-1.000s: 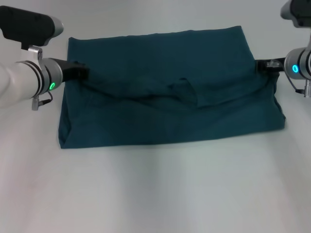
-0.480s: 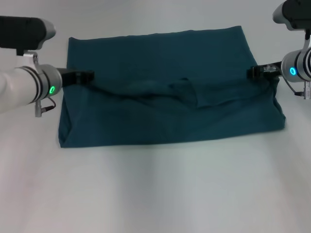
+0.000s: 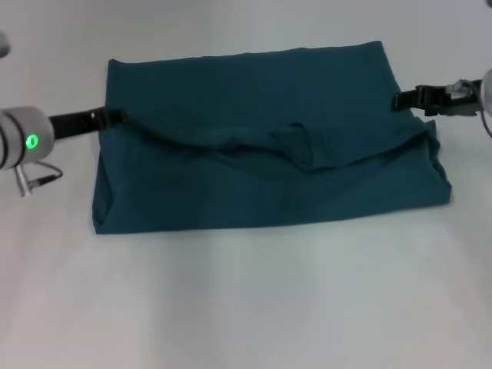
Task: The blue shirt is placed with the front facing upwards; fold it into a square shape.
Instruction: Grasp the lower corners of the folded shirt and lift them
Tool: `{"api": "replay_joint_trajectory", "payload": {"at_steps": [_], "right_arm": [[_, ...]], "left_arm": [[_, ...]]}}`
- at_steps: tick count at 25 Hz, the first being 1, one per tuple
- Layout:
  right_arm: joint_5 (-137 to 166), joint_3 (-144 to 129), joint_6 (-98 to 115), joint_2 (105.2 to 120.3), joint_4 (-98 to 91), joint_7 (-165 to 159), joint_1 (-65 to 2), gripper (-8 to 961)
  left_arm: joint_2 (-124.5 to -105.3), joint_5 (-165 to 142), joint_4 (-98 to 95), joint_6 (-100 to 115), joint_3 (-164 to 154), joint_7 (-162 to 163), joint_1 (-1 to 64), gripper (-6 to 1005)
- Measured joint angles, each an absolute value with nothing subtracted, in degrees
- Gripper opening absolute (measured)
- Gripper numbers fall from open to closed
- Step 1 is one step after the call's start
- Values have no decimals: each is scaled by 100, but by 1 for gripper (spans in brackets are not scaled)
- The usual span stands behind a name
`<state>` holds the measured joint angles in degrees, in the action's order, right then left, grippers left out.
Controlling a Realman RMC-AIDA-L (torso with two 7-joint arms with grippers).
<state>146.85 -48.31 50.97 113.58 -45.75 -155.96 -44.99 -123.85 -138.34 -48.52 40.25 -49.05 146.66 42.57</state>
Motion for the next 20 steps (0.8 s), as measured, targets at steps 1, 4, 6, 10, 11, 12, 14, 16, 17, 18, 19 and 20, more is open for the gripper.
{"api": "replay_joint_trajectory", "payload": {"at_steps": [1, 4, 6, 10, 11, 12, 14, 16, 17, 18, 19, 20], "right_arm": [[14427, -4828, 5296, 11328, -4669, -15492, -4400, 721], [13595, -4756, 5966, 11222, -4812, -15104, -4116, 719], [12886, -4608, 6472, 11161, -4835, -14719, -3901, 718], [11770, -4193, 7224, 11127, -4790, -13962, -3443, 716], [11572, -4102, 7351, 11133, -4779, -13800, -3318, 716], [11382, -4019, 7470, 11142, -4769, -13616, -3178, 716], [11069, -3904, 7696, 11168, -4761, -13319, -2916, 716], [10939, -3843, 7846, 11183, -4749, -13140, -2746, 716], [10917, -3828, 7908, 11185, -4728, -13095, -2687, 716], [10903, -3818, 7964, 11183, -4699, -13063, -2643, 715], [10903, -3813, 8000, 11179, -4660, -13044, -2614, 715], [10907, -3810, 8025, 11174, -4622, -13017, -2603, 715]], "left_arm": [[-12380, -13723, -4947, 4199, -4901, 14717, 4160, 531], [-12278, -13165, -5124, 4842, -4784, 14805, 3837, 531], [-12139, -12642, -5124, 5492, -4528, 14805, 3632, 530], [-11903, -11850, -4858, 6600, -3917, 14731, 3315, 530], [-11873, -11728, -4790, 6773, -3799, 14697, 3247, 529], [-11846, -11609, -4700, 6947, -3656, 14645, 3148, 529], [-11822, -11474, -4558, 7108, -3496, 14554, 3019, 529], [-11783, -11435, -4350, 7188, -3422, 14450, 2941, 529], [-11756, -11442, -4200, 7217, -3408, 14377, 2919, 528], [-11731, -11471, -4048, 7237, -3407, 14299, 2910, 528], [-11717, -11506, -3950, 7237, -3404, 14243, 2909, 528], [-11703, -11539, -3860, 7235, -3404, 14184, 2914, 528]]}}
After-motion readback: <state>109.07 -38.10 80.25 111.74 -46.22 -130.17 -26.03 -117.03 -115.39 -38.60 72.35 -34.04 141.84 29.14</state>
